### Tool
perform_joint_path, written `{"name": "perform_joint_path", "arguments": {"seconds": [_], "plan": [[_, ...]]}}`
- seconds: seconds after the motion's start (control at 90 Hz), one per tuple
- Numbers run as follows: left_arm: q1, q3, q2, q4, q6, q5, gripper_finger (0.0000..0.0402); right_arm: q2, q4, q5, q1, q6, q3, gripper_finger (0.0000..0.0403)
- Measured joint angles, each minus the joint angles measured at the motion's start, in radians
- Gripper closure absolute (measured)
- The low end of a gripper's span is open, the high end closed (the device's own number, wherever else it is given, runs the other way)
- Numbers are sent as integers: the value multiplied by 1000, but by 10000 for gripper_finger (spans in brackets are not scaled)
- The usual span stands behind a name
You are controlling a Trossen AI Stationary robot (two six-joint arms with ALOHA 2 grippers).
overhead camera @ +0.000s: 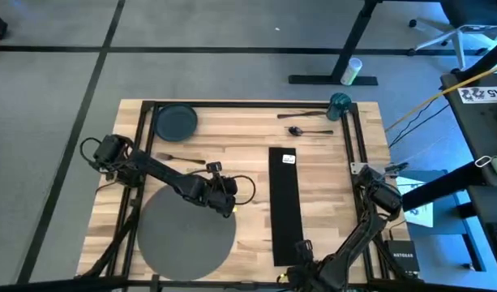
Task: Set table place
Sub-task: Fold the black table napkin
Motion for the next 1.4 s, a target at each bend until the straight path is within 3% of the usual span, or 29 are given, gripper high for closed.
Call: {"name": "perform_joint_path", "arguments": {"seconds": [0.189, 0.322, 0.633, 1.044, 1.4], "plan": [[0, 0, 0, -1, 6, 6, 402, 23, -10, -13, -14, 5, 2, 213], [0, 0, 0, -1, 8, 8, 402, 36, -4, -20, -13, 3, 5, 239], [0, 0, 0, 0, 1, 8, 402, 40, -3, -29, -12, 4, 3, 392], [0, 0, 0, 0, -3, 8, 402, 47, -180, 26, -12, -37, 157, 402], [-14, 0, 0, 1, -15, 8, 402, 45, -495, 213, -37, 16, 367, 402]]}}
